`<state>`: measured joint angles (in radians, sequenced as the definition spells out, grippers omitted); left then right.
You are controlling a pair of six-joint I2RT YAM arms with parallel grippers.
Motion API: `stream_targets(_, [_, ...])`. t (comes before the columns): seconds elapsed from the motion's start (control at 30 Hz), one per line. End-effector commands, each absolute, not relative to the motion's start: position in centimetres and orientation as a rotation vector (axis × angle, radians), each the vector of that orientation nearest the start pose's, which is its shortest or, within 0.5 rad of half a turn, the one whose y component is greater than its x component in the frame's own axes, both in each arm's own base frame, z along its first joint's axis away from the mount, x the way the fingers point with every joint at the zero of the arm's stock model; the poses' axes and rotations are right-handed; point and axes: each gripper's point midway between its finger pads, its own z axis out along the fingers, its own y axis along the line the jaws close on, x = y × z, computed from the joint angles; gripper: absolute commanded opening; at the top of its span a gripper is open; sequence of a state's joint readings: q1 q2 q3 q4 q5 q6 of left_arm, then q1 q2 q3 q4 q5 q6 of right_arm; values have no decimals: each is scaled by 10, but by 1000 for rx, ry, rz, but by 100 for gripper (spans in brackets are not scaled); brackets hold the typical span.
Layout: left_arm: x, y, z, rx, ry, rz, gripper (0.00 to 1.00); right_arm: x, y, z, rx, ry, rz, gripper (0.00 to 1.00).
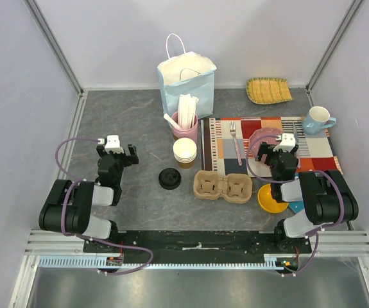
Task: Pack the takeout coffee
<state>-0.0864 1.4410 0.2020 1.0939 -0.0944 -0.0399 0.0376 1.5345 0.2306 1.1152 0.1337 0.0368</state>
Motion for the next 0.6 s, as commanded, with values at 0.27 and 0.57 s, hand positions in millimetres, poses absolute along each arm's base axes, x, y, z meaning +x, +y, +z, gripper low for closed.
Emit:
stream_targets(0.27, [370, -24, 121, 89, 1617, -24, 100, 375, -17, 143, 206, 1617, -66, 98])
stream_targets(0.57, [364, -34, 222, 180, 1576, -46, 100, 383, 23, 242, 179, 1590, 214, 98])
